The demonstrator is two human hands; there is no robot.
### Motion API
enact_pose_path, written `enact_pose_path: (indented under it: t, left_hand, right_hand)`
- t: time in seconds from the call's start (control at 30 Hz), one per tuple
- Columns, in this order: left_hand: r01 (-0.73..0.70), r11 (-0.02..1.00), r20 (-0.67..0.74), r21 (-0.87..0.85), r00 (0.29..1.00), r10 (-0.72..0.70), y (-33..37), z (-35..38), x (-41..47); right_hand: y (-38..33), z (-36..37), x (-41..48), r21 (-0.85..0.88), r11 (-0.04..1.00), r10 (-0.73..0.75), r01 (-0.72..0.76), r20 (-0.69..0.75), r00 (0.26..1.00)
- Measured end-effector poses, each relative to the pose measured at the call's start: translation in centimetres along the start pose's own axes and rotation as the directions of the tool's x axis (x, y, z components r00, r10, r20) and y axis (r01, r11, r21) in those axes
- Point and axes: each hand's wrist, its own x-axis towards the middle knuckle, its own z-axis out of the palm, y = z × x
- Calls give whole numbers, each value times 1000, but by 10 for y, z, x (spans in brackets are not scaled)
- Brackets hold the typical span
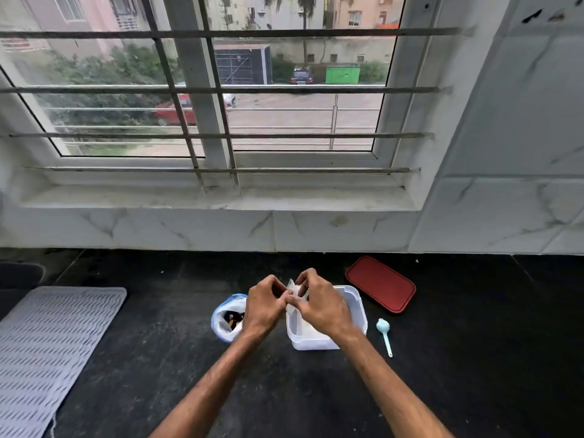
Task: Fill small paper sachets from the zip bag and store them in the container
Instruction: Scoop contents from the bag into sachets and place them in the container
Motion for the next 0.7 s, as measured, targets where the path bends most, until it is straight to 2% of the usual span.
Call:
enact_pose_path:
  t: [0.13,0.2,0.3,0.37,0.4,0.43,0.53,0.6,0.67,0.7]
  left_hand:
    - [-25,998,-58,62,998,29,-7,-20,0]
    - [-46,994,-60,100,997,53,-9,-27,-2]
    - [-38,995,-49,89,998,42,-8,-32,-2]
    - [-13,999,-49,42,999,15,-9,-38,0]
    - [-2,1000,-49,20,999,3,-11,-41,2]
    - [3,1000,-44,3,999,-3,-12,-43,4]
    - [-17,1000,-1,-21,1000,17,-15,-44,4]
    - [-31,999,27,-23,999,32,-14,-44,2]
    - [-46,999,47,-17,998,47,-10,-43,0]
    - [-62,998,44,-16,997,62,-7,-43,0]
  right_hand:
    - [-13,-2,5,-182,973,122,-140,-106,987]
    - [-20,1,7,-219,967,102,-128,-126,987]
    - [-31,13,9,-294,952,-120,80,-119,986]
    - [-36,18,9,-384,898,-240,214,-21,971]
    - [-40,18,7,-439,873,-216,210,36,976]
    - [-43,18,5,-482,861,-134,163,95,986]
    - [-53,17,6,-474,879,143,-56,150,978]
    - [-58,19,9,-544,829,193,-128,63,979]
    - [-59,19,12,-656,734,168,-172,-70,983]
    - [-61,19,13,-668,720,155,-189,-111,982]
